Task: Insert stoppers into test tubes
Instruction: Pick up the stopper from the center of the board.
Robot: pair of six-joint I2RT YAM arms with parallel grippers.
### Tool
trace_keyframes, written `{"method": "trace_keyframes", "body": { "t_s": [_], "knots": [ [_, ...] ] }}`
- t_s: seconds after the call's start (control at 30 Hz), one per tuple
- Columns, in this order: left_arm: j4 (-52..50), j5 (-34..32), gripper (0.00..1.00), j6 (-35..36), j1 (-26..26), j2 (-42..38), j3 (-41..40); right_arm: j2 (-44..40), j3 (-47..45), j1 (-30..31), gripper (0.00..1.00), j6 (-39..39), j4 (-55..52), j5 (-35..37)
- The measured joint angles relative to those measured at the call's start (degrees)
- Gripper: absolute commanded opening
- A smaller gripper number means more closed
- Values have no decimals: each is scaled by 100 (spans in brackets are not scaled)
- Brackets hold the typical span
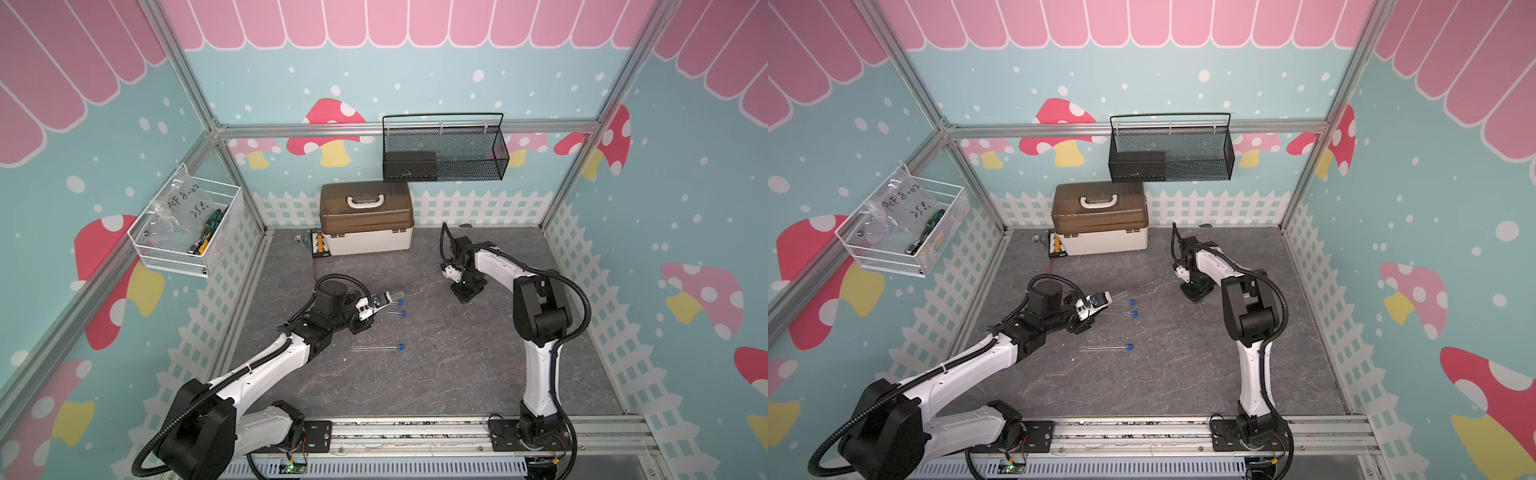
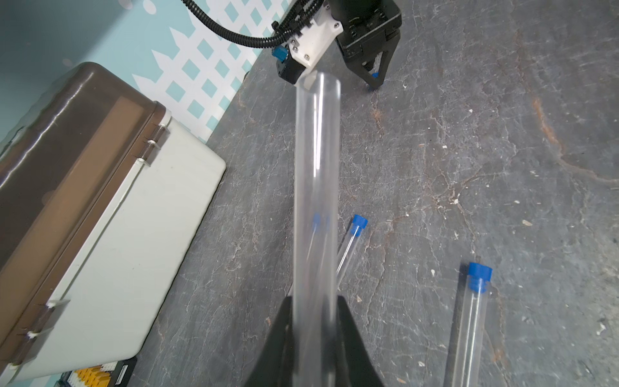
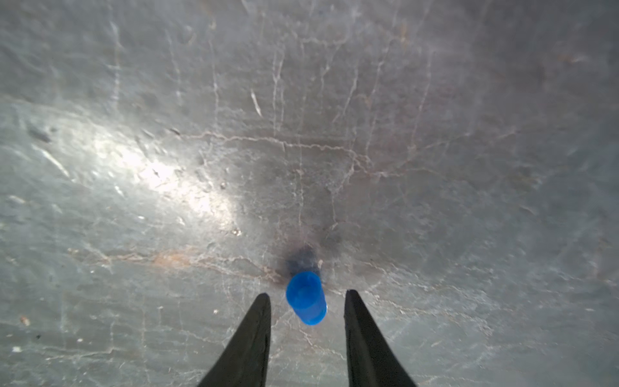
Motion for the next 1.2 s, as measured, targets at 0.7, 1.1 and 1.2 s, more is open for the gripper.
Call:
{"method": "trace_keyframes", "body": {
  "t_s": [0.7, 1.1, 1.2],
  "knots": [
    [-4, 70, 0, 42, 2, 0, -26, 299, 343, -74, 20, 76, -306, -52],
    [-4, 52, 0, 46, 2, -13, -26, -35, 55, -72, 8, 973, -166, -356],
    [0, 11, 0, 50, 2, -55, -28, -616, -275, -33, 8, 1263, -151, -363]
  ]
}}
